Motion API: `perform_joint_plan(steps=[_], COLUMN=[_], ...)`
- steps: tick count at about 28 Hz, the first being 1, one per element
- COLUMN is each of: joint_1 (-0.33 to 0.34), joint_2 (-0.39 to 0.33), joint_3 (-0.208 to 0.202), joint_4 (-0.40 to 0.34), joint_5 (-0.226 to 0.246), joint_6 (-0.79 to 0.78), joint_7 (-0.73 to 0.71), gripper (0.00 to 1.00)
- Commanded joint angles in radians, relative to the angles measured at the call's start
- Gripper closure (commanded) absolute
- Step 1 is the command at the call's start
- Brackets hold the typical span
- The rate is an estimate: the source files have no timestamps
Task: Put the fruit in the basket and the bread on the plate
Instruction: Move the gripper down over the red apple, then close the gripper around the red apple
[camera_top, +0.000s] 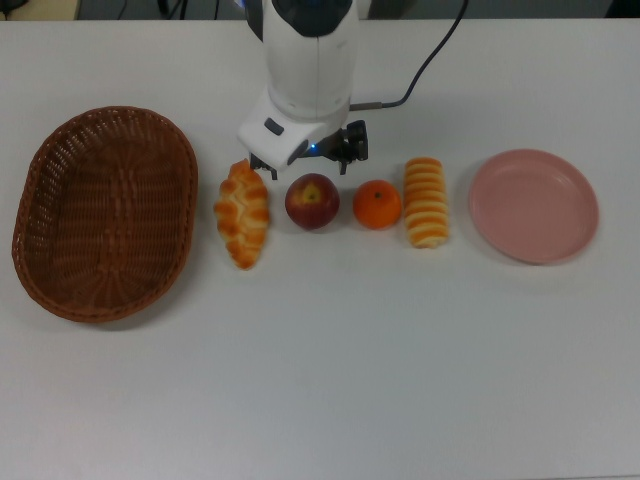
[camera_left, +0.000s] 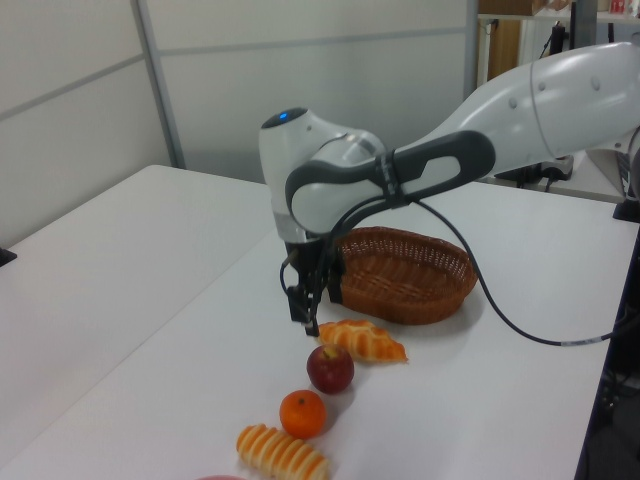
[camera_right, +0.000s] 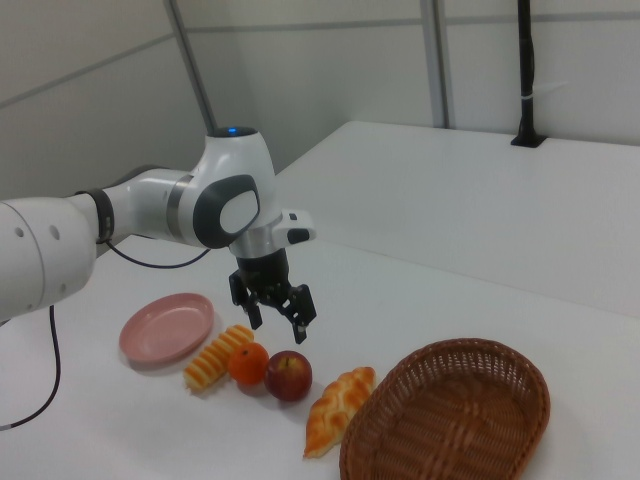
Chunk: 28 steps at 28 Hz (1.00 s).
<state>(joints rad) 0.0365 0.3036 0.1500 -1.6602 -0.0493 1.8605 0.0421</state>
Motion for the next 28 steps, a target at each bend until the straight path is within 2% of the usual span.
perform_joint_plan(steps=[1, 9, 14, 18, 27, 28], joint_1=[0.036, 0.068, 0.069, 0.071, 0.072, 0.078], joint_2=[0.038, 0.068, 0.072, 0.072, 0.083, 0.084], joint_3=[-0.009, -0.010, -0.009, -0.009, -0.009, -0.009], joint_4=[-0.007, -0.024, -0.026, -0.041, -0.046, -0.050], joint_5=[-0.021, -0.075, -0.081, -0.121, -0.165, -0.176], joint_6=[0.019, 0.020, 0.020, 0.020, 0.020, 0.022], joint_7=[-0.010, -0.008, -0.008, -0.008, -0.008, -0.008], gripper=[0.00, 0.00, 0.00, 0.00, 0.00, 0.07])
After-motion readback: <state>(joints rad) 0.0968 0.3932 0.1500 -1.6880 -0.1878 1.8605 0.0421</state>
